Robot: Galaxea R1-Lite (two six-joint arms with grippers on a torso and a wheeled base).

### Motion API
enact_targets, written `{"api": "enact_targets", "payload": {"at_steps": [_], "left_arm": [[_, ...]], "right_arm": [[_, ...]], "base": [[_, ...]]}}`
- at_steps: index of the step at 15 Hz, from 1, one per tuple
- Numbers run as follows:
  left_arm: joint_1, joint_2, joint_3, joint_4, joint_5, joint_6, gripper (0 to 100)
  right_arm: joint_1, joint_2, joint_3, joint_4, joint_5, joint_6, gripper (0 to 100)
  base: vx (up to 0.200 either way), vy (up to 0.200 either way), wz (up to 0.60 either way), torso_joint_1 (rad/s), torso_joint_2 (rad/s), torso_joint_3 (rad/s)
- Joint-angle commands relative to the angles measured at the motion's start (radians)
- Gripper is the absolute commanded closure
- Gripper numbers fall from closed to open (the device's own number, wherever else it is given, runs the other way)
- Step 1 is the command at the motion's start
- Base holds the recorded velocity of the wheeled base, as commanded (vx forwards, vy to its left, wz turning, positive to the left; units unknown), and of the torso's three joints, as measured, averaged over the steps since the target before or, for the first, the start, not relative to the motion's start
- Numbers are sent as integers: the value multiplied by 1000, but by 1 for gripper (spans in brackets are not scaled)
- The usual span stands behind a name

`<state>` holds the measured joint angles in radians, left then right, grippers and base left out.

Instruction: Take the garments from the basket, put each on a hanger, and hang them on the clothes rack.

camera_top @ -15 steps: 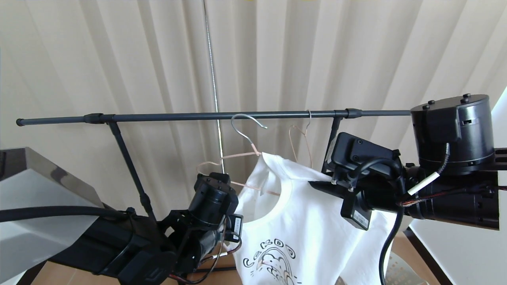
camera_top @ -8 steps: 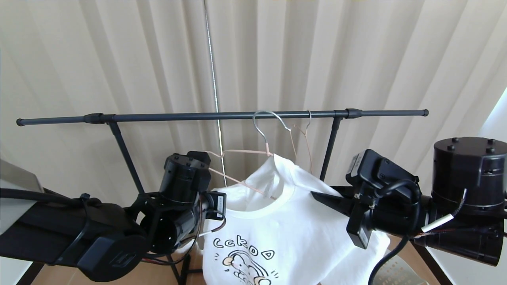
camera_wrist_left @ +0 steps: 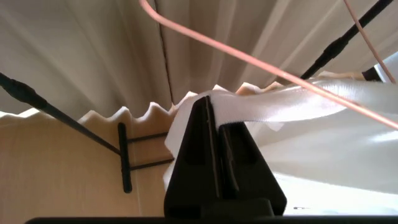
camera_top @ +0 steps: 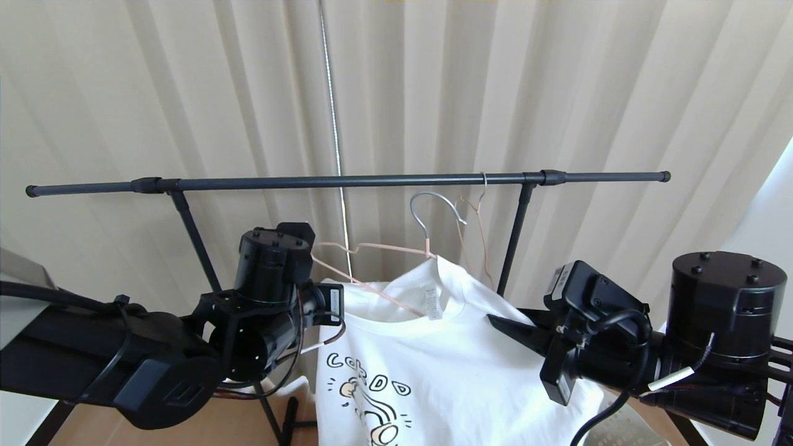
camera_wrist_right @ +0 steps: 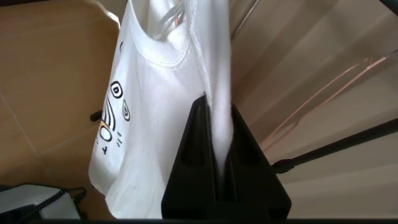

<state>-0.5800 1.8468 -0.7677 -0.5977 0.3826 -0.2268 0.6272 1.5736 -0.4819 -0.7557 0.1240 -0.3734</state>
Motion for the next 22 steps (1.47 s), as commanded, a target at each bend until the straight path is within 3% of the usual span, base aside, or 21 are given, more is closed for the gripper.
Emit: {"api": "enact_targets", "payload": {"at_steps": [1, 7, 15, 22], "left_arm": [[12, 2, 1, -4, 1, 0, 100], [83, 22, -25, -27, 1, 0, 100], [131, 37, -32, -110, -1, 15, 100], [152, 37, -38, -119, -2, 18, 100]], "right_arm": [[0, 2, 3, 1, 0, -1, 100], [0, -40, 26, 9, 0, -2, 100], [0, -41, 59, 4, 0, -33, 100], [0, -46, 66, 7, 2, -39, 100]], "base": [[0, 0, 0, 0, 0, 0], [0, 0, 0, 0, 0, 0], [0, 0, 0, 0, 0, 0], [0, 0, 0, 0, 0, 0]]}}
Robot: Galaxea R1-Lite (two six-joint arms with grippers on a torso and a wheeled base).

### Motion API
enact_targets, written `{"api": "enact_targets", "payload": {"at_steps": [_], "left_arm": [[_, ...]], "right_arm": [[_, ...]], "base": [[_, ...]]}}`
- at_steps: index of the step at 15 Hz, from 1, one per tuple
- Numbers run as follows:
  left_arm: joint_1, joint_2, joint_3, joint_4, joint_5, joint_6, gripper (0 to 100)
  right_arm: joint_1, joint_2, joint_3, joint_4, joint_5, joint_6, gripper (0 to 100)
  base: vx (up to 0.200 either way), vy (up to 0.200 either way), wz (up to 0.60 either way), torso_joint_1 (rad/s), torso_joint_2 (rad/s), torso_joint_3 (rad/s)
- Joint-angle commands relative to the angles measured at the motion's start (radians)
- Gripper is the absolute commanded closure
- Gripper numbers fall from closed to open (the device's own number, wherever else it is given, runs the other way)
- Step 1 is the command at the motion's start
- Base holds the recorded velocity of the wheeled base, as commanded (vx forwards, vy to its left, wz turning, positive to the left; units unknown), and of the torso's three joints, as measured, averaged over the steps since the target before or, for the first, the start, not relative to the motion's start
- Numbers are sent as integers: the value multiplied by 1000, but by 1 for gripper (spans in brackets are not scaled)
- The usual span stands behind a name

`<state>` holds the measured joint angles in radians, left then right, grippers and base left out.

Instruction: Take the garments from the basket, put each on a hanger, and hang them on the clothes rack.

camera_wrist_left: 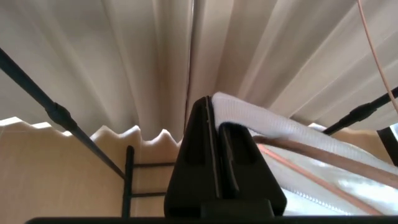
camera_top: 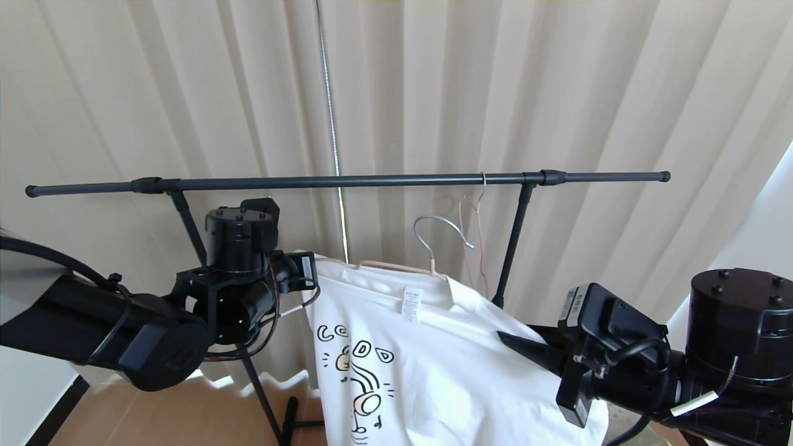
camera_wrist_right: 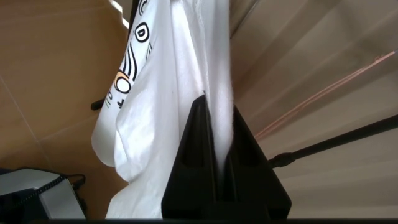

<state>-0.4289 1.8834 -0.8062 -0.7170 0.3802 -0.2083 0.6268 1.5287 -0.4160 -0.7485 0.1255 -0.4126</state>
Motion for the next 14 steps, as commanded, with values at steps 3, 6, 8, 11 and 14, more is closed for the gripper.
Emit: {"api": "enact_targets", "payload": {"at_steps": [3, 6, 8, 11, 14], "left_arm": [[-7, -1, 39, -85, -1, 41, 100], [-62, -4, 133, -268, -4, 135, 100], [-94, -13, 186, -355, -3, 193, 100], [-146, -53, 220, -384, -3, 218, 100], [-177, -86, 243, -384, 3, 239, 100]], "right_arm": [[1, 10, 0, 1, 0, 0, 100], [1, 34, -6, 0, -1, 0, 100], [1, 56, -15, -8, -4, 3, 100], [2, 82, -29, -8, -9, 5, 100], [4, 105, -44, -9, -21, 8, 100]], "base": [[0, 0, 0, 0, 0, 0], [0, 0, 0, 0, 0, 0], [0, 0, 0, 0, 0, 0], [0, 0, 0, 0, 0, 0], [0, 0, 0, 0, 0, 0]]}}
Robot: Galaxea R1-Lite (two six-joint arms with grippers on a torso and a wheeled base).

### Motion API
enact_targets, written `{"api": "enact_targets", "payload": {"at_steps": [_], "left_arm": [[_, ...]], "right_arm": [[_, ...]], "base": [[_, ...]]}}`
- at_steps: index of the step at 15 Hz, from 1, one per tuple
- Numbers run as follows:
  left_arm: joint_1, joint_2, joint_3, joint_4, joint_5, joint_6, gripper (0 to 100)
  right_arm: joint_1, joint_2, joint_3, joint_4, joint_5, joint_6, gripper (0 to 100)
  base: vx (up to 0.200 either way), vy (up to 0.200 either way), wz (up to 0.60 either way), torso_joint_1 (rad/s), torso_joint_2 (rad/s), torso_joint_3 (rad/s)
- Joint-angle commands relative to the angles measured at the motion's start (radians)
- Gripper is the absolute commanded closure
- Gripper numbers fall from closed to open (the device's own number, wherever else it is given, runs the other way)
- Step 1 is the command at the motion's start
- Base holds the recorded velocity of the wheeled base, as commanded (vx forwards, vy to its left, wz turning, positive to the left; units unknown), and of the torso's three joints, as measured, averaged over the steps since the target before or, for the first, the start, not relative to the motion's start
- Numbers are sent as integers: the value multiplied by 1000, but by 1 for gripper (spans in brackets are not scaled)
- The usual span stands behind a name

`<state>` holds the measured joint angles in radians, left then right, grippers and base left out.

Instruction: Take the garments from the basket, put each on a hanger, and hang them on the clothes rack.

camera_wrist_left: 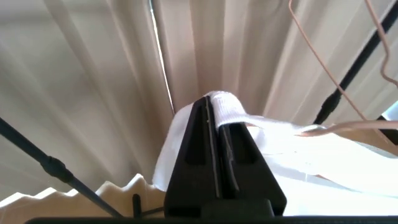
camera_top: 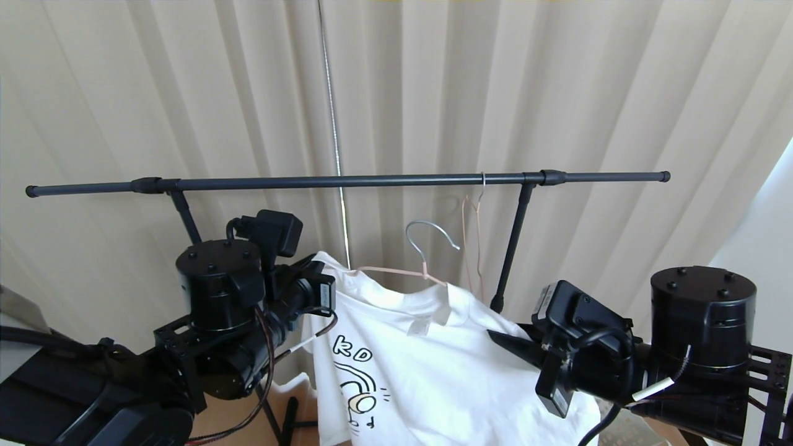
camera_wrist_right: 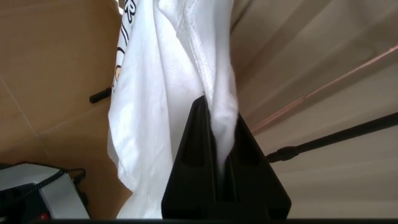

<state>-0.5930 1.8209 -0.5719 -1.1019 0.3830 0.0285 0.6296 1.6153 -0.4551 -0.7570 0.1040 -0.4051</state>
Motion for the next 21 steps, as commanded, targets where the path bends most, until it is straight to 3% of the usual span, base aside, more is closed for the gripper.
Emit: {"api": "enact_targets", "payload": {"at_steps": [1, 6, 10, 16, 21], "left_arm": [[-24, -28, 14, -1, 1, 4, 100], [-62, -43, 23, -1, 4, 8, 100], [-105, -69, 32, 1, 4, 8, 100], [-148, -84, 41, 1, 4, 4, 100], [-90, -63, 30, -3, 1, 1, 100]], "right_arm": [[1, 26, -7, -1, -1, 0, 100], [12, 69, -16, -5, -70, 3, 100], [36, 195, -8, -154, -141, 11, 100], [70, 276, 0, -242, -144, 65, 100], [68, 221, 41, -240, -116, 61, 100]], "base": [[0, 0, 0, 0, 0, 0], [0, 0, 0, 0, 0, 0], [0, 0, 0, 0, 0, 0], [0, 0, 0, 0, 0, 0], [0, 0, 0, 0, 0, 0]]}}
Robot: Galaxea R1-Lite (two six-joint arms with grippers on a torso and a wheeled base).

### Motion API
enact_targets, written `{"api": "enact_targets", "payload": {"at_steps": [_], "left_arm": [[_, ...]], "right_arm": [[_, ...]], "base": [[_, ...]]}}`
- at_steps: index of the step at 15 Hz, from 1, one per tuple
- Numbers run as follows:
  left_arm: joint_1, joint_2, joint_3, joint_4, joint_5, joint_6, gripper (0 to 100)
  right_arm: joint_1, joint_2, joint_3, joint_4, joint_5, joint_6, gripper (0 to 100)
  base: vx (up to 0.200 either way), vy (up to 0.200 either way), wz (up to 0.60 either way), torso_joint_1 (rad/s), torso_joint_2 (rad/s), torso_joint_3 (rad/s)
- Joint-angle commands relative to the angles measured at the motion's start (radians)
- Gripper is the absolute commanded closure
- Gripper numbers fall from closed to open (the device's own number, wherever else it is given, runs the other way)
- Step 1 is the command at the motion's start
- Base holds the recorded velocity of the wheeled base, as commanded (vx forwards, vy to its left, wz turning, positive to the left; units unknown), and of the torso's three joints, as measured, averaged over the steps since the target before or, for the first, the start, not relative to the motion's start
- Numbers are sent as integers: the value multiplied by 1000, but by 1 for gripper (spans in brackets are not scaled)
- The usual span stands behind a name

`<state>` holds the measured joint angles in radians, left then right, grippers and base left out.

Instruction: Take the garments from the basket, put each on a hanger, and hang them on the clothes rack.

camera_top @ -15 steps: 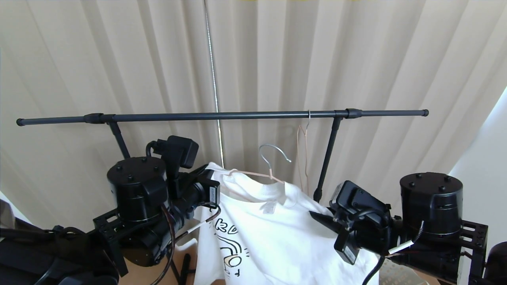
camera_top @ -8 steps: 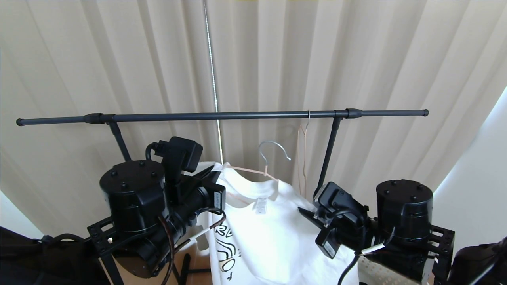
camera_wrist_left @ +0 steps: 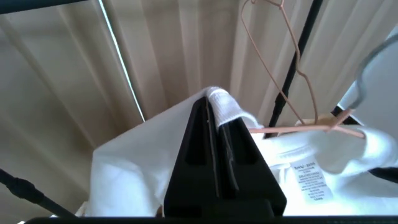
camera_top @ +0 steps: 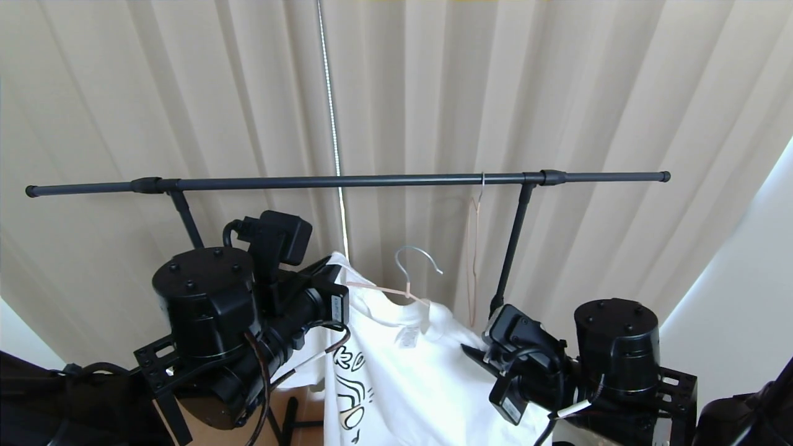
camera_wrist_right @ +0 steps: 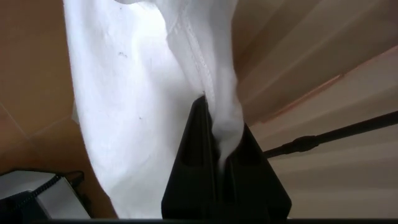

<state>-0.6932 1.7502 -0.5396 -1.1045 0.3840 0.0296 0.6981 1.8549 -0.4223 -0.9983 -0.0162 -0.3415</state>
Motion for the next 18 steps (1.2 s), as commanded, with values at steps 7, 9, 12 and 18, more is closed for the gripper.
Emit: {"api": "enact_targets", "payload": {"at_steps": [7, 9, 12, 18], "left_arm": [[-78, -38, 7, -9, -5, -23, 100], [-92, -43, 12, -9, -7, -25, 100], [-108, -38, 23, -9, -7, -23, 100], [-103, -24, 24, -9, -1, -23, 100]], "right_arm": [[21, 79, -13, -37, 4, 2, 100], [23, 87, -26, -37, 4, 22, 100], [24, 79, -42, -40, 4, 72, 100], [23, 72, -36, -191, 12, 128, 100]], "base": [[0, 0, 0, 0, 0, 0], [0, 0, 0, 0, 0, 0], [0, 0, 0, 0, 0, 0], [0, 0, 0, 0, 0, 0]]}}
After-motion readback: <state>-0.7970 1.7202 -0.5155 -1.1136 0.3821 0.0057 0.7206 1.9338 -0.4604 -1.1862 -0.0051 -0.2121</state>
